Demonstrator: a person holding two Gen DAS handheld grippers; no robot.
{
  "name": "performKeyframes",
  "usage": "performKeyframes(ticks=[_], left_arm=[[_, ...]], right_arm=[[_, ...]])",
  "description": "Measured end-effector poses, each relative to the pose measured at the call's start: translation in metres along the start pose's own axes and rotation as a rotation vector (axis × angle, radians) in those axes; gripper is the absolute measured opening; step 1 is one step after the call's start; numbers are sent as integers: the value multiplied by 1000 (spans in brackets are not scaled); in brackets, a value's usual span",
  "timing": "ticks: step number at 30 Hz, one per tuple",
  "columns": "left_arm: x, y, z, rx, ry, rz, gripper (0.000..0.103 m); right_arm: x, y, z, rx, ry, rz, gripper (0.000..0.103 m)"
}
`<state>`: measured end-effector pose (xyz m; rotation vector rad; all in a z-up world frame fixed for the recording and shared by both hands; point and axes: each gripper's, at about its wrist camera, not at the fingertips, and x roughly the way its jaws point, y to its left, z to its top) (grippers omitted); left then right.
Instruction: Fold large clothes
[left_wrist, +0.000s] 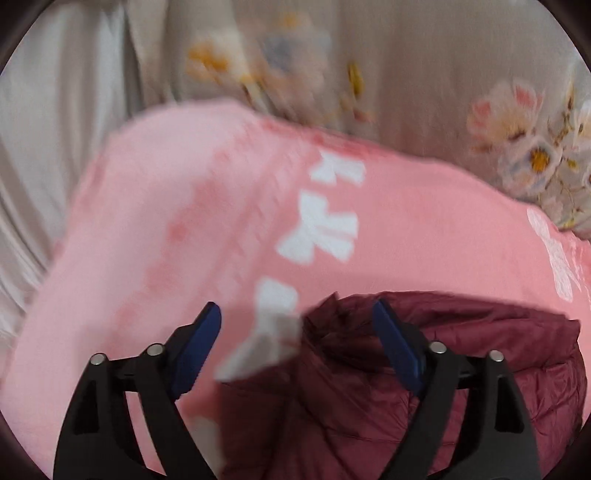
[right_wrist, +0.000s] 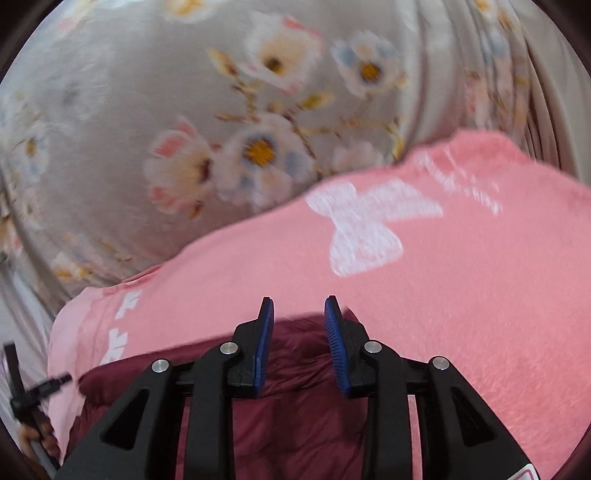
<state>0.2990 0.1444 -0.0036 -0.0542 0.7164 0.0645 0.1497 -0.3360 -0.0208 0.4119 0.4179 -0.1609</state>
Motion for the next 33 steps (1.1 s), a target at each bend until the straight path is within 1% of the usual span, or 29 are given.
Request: performKeyframes(ticks=[2, 3, 4, 5, 6, 7, 8, 10, 11, 12, 13, 14, 16, 18, 20, 23, 26, 33], left_arm=[[-19, -2, 10, 21, -30, 16, 82], [-25, -7, 13, 24, -31, -4, 81], [-30, -12, 15, 28, -27, -38, 81], [-34, -26, 14, 44, -6, -87, 81], [-35, -35, 14, 58, 9, -107, 81], [-35, -47, 12, 76, 27, -127, 81], [-32, -64, 7, 101, 51, -153, 81], [-28, -88, -3, 143, 83, -175, 81], [-23, -101, -9, 165, 106, -189, 81], [-17, -112, -15, 183, 127, -203, 81], [-13, -118, -20, 191, 142, -209, 81], [-4, -128, -24, 200, 167, -214, 81], [5, -137, -27, 207, 188, -218, 79], [14, -144, -23, 208, 191, -213, 78], [25, -153, -18, 209, 186, -199, 78], [49, -168, -16, 204, 208, -180, 78], [71, -175, -22, 207, 233, -148, 77], [94, -176, -33, 177, 233, -156, 78]], right_arm=[[2, 28, -1, -72, 52, 40, 31], [7, 39, -5, -93, 81, 63, 31], [17, 54, -10, -119, 132, 98, 32], [29, 70, -18, -148, 181, 123, 32], [39, 80, -24, -177, 217, 127, 32], [54, 97, -34, -226, 272, 124, 32], [66, 109, -42, -257, 311, 122, 32], [88, 122, -56, -283, 373, 108, 32], [99, 127, -60, -288, 398, 98, 30], [108, 128, -63, -289, 414, 85, 24], [114, 128, -64, -287, 423, 77, 6], [118, 127, -63, -280, 426, 78, 1], [113, 127, -52, -266, 390, 96, 1], [107, 131, -37, -265, 344, 113, 1], [111, 133, -31, -272, 336, 114, 0], [134, 134, -37, -284, 372, 87, 0], [159, 128, -53, -272, 430, 66, 1], [180, 114, -71, -210, 476, 85, 0]])
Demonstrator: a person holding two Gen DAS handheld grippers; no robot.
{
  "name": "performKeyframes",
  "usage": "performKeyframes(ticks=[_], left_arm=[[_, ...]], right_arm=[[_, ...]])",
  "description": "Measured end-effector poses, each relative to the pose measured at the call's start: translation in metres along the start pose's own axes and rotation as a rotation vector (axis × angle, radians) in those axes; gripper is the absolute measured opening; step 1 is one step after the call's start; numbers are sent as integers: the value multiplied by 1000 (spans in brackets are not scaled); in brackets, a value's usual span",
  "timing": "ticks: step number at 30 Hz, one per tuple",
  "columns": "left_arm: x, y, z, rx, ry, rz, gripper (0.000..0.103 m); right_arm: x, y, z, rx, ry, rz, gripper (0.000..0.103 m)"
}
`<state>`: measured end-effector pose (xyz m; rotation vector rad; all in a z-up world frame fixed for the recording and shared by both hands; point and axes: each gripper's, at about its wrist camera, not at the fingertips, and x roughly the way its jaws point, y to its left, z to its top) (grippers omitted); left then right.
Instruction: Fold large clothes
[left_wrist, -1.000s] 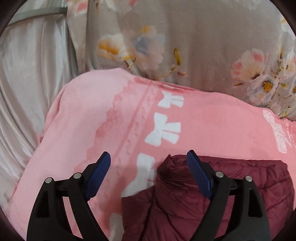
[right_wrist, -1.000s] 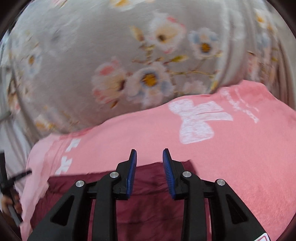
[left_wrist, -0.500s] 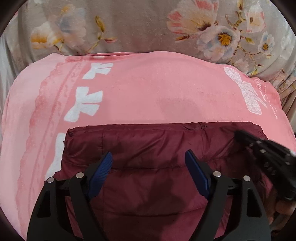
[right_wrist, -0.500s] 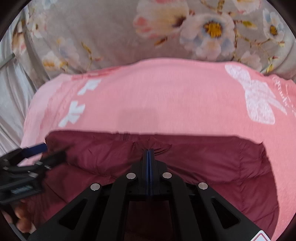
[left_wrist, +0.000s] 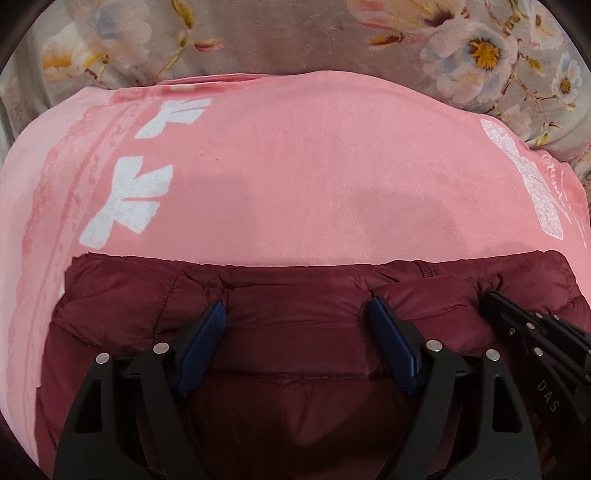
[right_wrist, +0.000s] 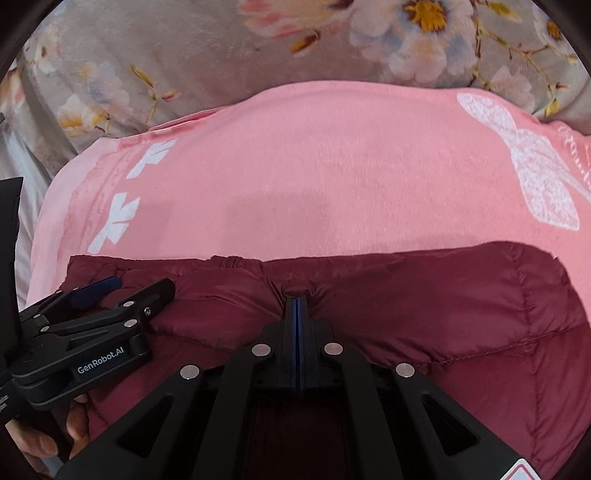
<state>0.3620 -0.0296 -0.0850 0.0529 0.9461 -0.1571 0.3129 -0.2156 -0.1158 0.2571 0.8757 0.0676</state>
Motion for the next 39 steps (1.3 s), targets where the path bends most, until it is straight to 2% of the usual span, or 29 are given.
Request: performKeyframes(ticks=[7, 19, 23, 25, 28, 31, 33, 39], left_arm=[[8, -5, -3, 6, -42, 27, 79], [10, -5, 0, 13, -52, 39, 82], [12, -4, 0, 12, -51, 32, 82], [10, 0, 1, 9, -46, 10, 83], [-9, 7, -5, 12, -65, 31, 83], [-47, 18, -15, -44, -92, -4, 83], [-68, 18, -26, -66, -103, -45, 83], [-80, 1, -68, -21, -101, -20, 83]], right_arm=[[6, 0, -5, 10, -24, -3, 0], [10, -7, -6, 46, -39, 29, 0], [5, -13, -7, 78, -60, 64, 0], [-11, -18, -9, 101, -98, 26, 0], [-60, -15, -20, 77, -197, -21, 10], [-91, -6, -38, 28, -221, -40, 10], [-95, 3, -53, -7, -205, -29, 10], [-78, 22, -90, -68, -145, -45, 10]])
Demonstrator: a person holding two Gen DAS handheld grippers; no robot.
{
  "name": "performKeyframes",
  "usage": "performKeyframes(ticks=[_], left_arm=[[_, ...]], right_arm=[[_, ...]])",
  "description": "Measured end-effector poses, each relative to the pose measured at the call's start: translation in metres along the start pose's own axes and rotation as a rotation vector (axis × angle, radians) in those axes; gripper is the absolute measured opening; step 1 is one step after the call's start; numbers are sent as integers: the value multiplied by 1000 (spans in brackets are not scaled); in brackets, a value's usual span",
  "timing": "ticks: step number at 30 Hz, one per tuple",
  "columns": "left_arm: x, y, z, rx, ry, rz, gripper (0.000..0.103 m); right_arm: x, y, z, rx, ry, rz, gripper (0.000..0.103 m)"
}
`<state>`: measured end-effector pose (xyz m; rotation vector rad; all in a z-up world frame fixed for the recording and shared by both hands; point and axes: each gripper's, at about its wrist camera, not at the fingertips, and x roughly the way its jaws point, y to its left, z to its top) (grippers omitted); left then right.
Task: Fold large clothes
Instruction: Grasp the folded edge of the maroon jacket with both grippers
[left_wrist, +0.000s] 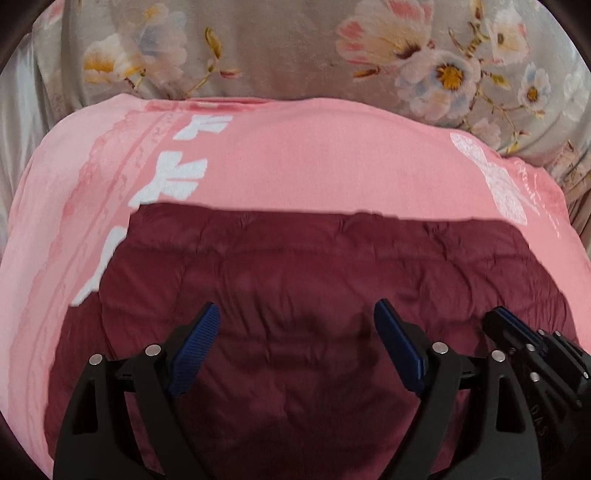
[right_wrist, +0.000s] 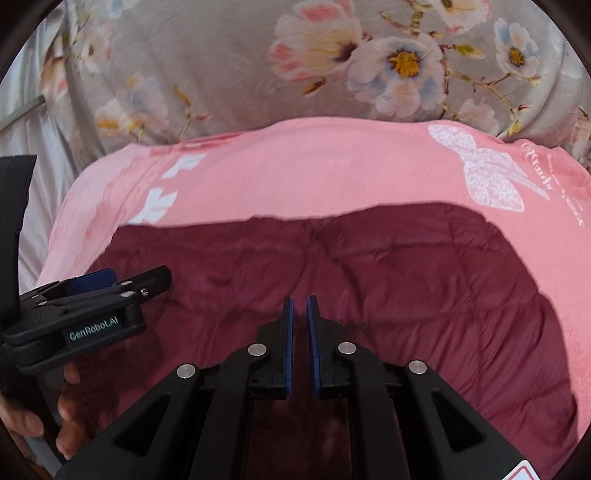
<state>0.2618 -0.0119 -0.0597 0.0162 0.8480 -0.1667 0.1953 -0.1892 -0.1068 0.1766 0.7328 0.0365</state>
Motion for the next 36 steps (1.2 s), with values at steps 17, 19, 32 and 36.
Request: performKeyframes(ticks=[17, 19, 32, 36], left_arm=[[20, -7, -29, 28, -28, 40, 90], [21, -8, -29, 33, -27, 45, 91], [24, -11, -30, 50, -26, 66, 93], [25, -11, -30, 51, -27, 68, 93]], right_arm=[[16, -8, -18, 47, 34, 12, 9], [17, -7, -18, 44, 36, 9, 9], [21, -6, -18, 28, 40, -8, 9], [22, -6, -19, 31, 41, -6, 9]])
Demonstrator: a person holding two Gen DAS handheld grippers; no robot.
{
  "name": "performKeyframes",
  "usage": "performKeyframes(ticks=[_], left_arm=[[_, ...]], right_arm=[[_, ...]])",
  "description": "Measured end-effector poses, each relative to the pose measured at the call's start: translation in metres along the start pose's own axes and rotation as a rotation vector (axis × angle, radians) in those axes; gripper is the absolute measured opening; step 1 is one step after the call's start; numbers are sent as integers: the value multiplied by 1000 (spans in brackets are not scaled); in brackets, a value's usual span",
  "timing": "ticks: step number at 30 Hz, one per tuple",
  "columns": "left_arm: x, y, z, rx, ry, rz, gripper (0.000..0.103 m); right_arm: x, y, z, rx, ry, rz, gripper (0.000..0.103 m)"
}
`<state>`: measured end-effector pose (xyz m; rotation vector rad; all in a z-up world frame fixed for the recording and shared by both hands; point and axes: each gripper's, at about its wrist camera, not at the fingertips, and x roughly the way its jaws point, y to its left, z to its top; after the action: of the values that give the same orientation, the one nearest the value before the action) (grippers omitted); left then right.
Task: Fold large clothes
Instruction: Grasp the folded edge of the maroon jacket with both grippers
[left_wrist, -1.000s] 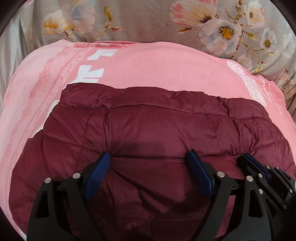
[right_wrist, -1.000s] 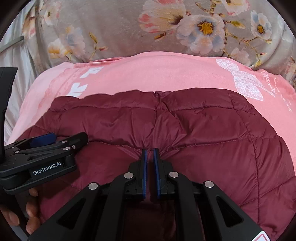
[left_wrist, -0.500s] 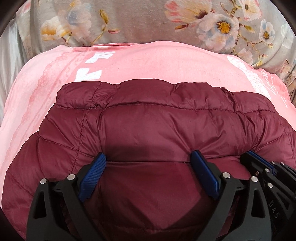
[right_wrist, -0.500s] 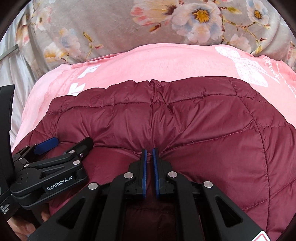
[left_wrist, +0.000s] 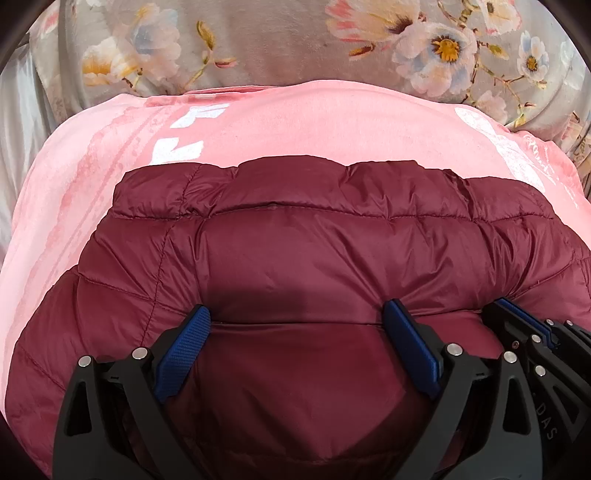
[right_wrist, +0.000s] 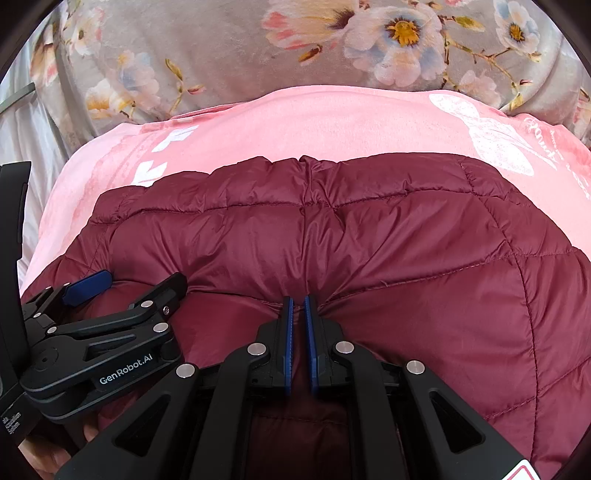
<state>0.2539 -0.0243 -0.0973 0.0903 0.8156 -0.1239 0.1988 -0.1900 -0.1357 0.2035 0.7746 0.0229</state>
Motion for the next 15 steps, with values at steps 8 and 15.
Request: performKeyframes(ticks=[8, 15], left_arm=[[0, 0, 0, 2, 0, 3, 93], [0, 1, 1, -1, -1, 1, 93]], right_arm=[[2, 0, 1, -8, 3, -10, 8], [2, 6, 1, -37, 2, -49, 8]])
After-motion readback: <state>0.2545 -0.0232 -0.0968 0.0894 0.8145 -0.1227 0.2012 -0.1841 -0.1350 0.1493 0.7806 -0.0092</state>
